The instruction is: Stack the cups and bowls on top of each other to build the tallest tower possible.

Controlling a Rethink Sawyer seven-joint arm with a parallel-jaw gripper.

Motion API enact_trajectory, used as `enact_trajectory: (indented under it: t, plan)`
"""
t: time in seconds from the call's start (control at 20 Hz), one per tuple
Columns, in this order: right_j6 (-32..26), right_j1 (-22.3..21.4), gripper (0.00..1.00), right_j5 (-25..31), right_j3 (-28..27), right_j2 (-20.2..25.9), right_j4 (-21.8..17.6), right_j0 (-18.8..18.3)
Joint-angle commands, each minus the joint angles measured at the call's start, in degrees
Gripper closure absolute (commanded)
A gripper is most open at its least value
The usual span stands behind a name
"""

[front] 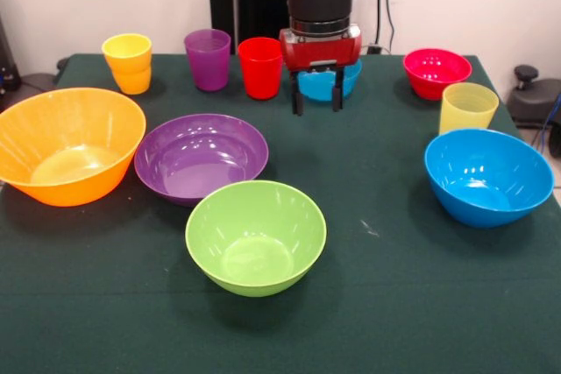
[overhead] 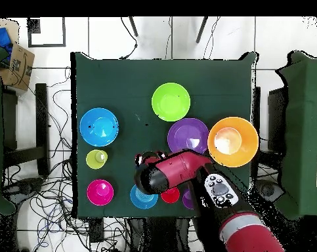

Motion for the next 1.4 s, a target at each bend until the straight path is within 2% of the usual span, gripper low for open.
enact_trajectory:
  t: [0.05, 0.55, 0.8, 0.95, 1.1, 1.4]
  plan:
    - [-2.8, 1.6, 0.0, 0.6, -2.2, 1.6, -3.9, -1.8]
    - [-5.6, -1.6, 0.0, 3.7, 0.1, 4.9, -2.5, -5.7]
    - [-5.3, -2.2, 0.0, 4.7, -0.4, 5.5, -1.9, -5.4]
    - [-6.5, -2.9, 0.0, 6.8, -2.5, 6.0, -1.3, -5.0]
    - [-8.9, -1.0, 0.0, 8.7, -6.6, 7.1, -1.6, -5.3]
    - [-10.6, 5.3, 0.0, 6.6, -13.3, 6.8, -5.5, -5.6]
